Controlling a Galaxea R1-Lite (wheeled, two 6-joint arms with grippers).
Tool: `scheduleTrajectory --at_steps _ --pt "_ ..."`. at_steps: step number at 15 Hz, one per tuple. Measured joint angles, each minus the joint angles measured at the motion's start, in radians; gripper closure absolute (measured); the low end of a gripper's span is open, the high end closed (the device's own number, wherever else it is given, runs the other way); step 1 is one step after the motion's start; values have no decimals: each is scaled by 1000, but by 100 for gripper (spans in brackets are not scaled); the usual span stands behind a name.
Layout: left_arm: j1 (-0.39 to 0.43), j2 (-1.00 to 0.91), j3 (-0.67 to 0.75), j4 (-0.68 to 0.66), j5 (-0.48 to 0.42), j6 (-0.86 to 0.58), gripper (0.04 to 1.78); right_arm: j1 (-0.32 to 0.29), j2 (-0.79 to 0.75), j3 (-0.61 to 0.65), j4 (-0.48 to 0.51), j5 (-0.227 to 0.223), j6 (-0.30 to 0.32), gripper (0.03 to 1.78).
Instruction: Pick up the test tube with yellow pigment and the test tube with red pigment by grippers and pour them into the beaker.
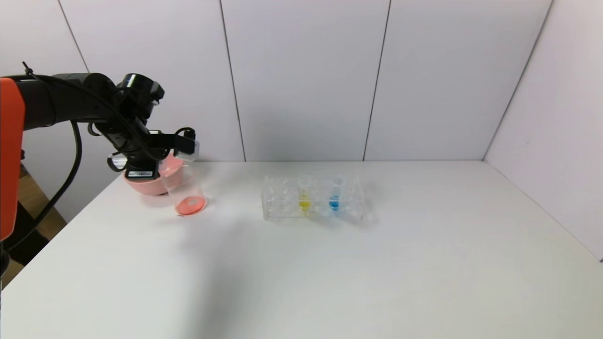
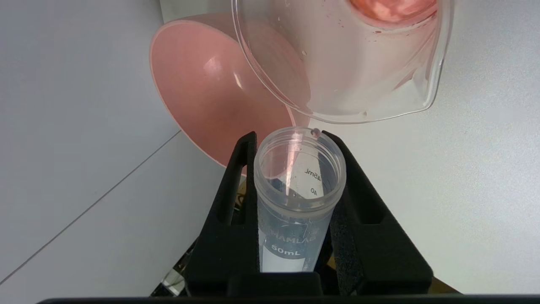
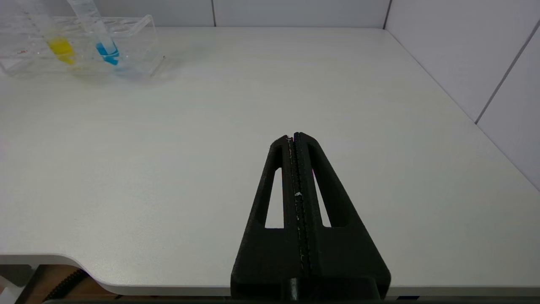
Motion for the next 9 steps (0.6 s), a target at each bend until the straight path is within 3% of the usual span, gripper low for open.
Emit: scheduleTrajectory --at_steps 4,7,9 --pt "3 -24 1 -8 -6 -98 133 0 0 0 0 0 0 170" --pt "8 -56 2 -26 -19 -301 133 0 0 0 0 0 0 170" --pt "24 -83 2 -67 -74 -474 133 0 0 0 0 0 0 170"
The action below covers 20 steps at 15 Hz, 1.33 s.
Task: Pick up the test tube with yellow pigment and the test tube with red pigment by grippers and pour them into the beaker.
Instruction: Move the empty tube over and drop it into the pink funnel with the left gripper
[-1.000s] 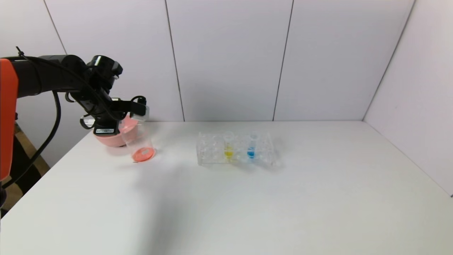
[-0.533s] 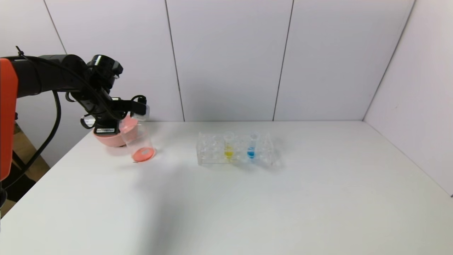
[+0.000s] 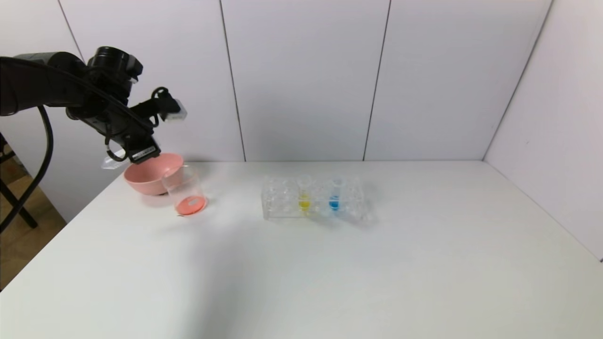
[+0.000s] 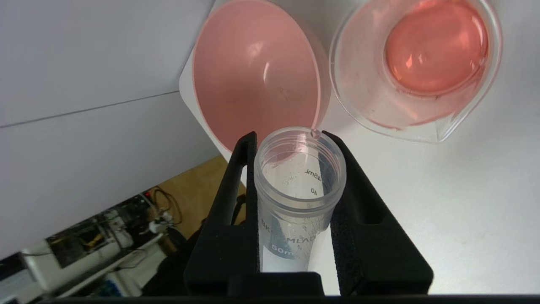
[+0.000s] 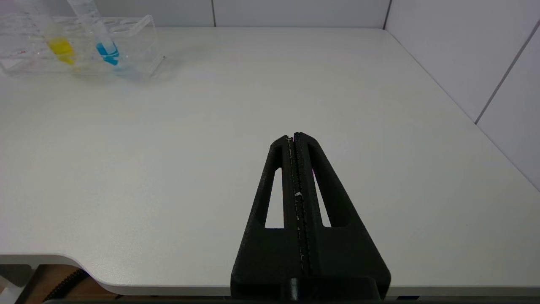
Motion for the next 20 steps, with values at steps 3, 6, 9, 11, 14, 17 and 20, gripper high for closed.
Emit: scheduleTrajectory --at_steps 3,6,9,11,14,17,20 --pt "48 -37 0 -124 -120 -212 133 0 0 0 0 0 0 170" --pt "72 -64 0 -272 -140 -419 133 0 0 0 0 0 0 170" --pt "82 -57 7 -496 -137 -658 133 0 0 0 0 0 0 170" --pt "92 -34 26 -637 -109 -723 133 0 0 0 0 0 0 170" --pt "99 6 35 -699 -18 -749 133 0 0 0 0 0 0 170" --pt "104 46 49 -704 -9 -824 133 0 0 0 0 0 0 170" --pt "115 95 81 -708 -10 -879 133 0 0 0 0 0 0 170"
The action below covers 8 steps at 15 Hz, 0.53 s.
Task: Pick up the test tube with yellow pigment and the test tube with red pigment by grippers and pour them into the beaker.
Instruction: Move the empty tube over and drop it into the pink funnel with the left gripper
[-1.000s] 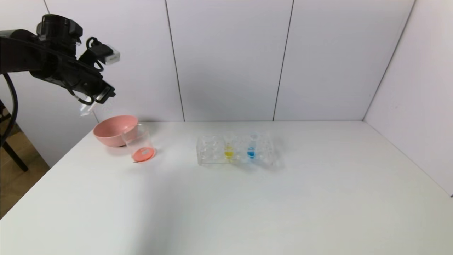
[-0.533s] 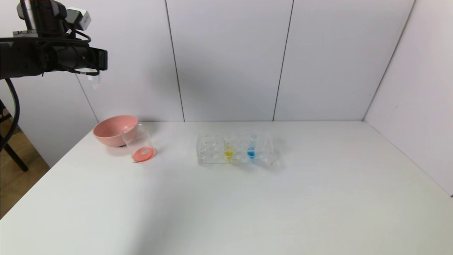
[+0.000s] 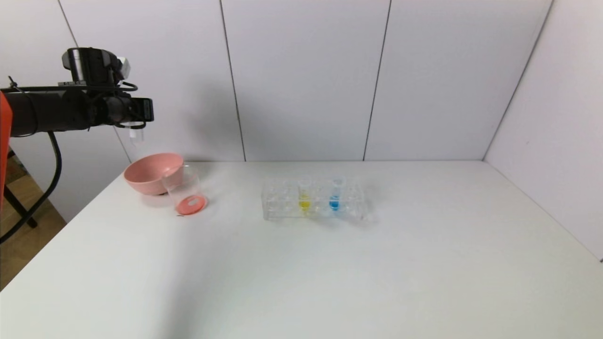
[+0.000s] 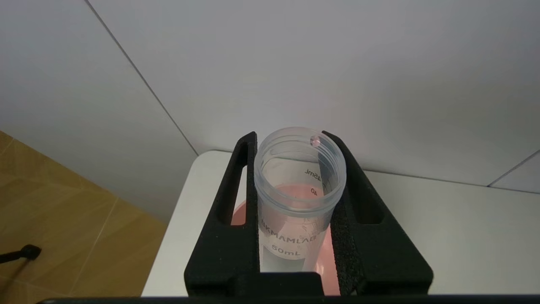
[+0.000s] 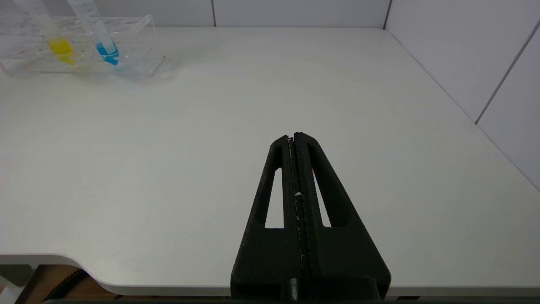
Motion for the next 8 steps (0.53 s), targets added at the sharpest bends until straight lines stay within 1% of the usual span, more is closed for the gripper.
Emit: scheduleTrajectory --at_steps 4,8 --pt "4 68 13 -21 1 -19 133 0 0 0 0 0 0 170" --pt "8 135 44 -168 -2 -19 133 0 0 0 0 0 0 170"
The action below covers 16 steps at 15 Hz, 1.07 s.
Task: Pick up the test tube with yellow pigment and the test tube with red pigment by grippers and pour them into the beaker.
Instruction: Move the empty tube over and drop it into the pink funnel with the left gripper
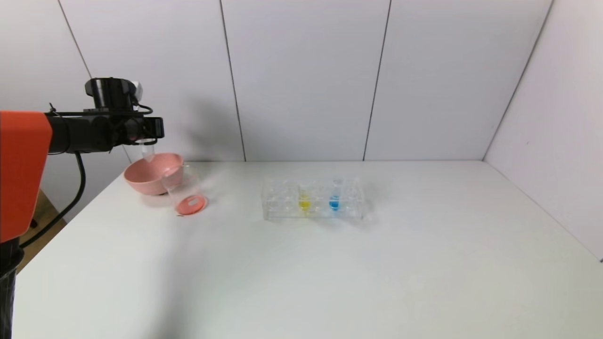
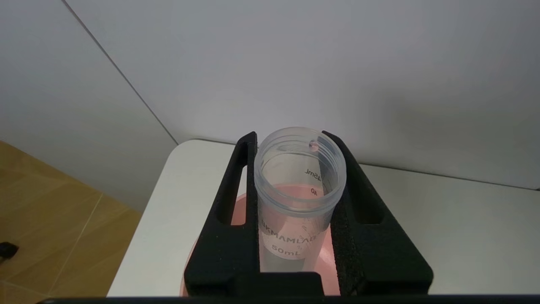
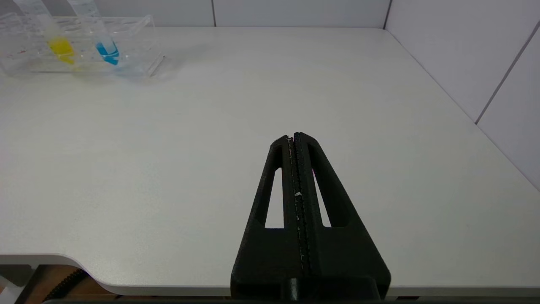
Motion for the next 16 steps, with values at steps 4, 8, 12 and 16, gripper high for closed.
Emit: scheduleTrajectory --at_steps 4,8,12,16 --pt "13 50 6 -13 -1 4 133 0 0 0 0 0 0 170" --pt "23 73 14 -22 0 11 133 0 0 0 0 0 0 170" --pt "30 77 20 -48 -2 13 133 0 0 0 0 0 0 170" --pt "42 73 18 -49 -3 13 133 0 0 0 0 0 0 170"
